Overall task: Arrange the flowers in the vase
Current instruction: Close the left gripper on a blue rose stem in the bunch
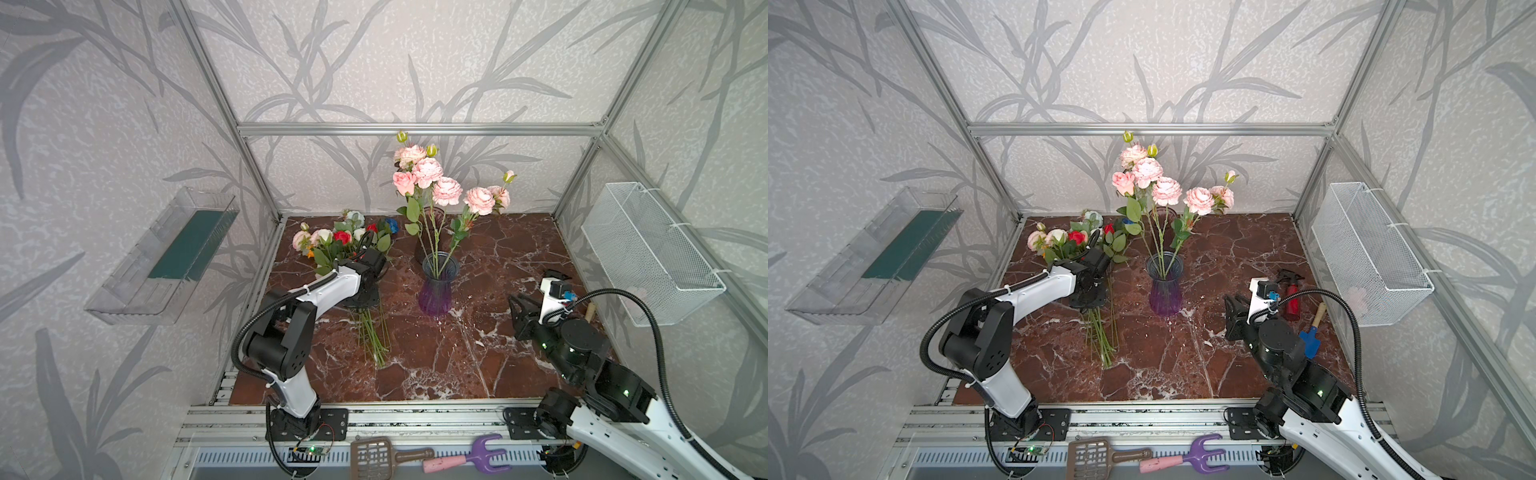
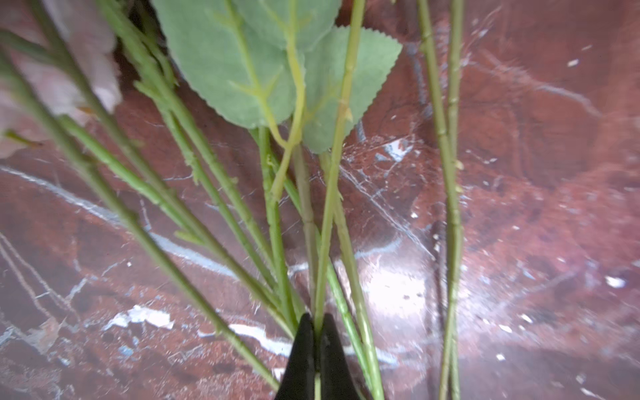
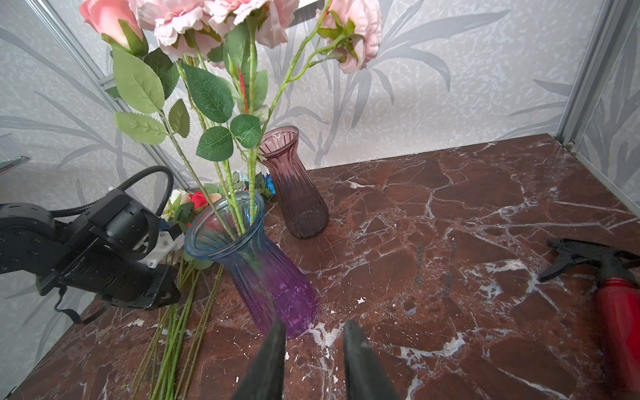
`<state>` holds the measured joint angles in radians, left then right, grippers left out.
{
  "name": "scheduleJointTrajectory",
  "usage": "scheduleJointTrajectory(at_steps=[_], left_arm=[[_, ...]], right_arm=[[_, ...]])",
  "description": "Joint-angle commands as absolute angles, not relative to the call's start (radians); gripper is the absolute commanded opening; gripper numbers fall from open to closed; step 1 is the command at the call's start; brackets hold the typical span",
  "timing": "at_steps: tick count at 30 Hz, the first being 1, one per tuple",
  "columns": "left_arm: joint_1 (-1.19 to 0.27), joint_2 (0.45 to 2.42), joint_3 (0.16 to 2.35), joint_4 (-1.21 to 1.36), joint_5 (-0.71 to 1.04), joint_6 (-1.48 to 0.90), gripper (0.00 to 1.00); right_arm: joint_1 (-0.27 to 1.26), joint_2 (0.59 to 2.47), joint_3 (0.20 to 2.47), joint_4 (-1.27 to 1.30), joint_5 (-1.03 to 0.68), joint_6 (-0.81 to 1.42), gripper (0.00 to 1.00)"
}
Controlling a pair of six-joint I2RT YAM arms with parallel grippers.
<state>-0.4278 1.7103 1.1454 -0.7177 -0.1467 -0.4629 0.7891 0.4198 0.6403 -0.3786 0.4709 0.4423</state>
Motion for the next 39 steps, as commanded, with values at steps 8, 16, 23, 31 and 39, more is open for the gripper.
scheduleJointTrajectory(at_steps=[8,16,23,31,39], left_arm=[[-0.426,1.534,1.16,-0.786,-0.045,-0.455,0.04],[-0.426,1.498,1.135,-0.77,0.015,-0.454,0.12],[-0.426,1.497,1.125,-0.755,0.034,-0.463,0.21],[-0.426,1.573,1.146,-0.712,0.054,-0.438,0.23],[-0.426,1.784,1.298,-0.746,-0.02,-0.373,0.23]], right_arm=[[0.79,0.443,0.628,-0.329,0.462,0.462,0.3],[0.79,0.44,0.627,-0.327,0.456,0.466,0.3],[0.79,0.434,0.626,-0.333,0.46,0.468,0.3],[0.79,0.441,0.618,-0.327,0.461,0.473,0.3],[0.79,0.448,0.624,-0.326,0.465,0.473,0.3]])
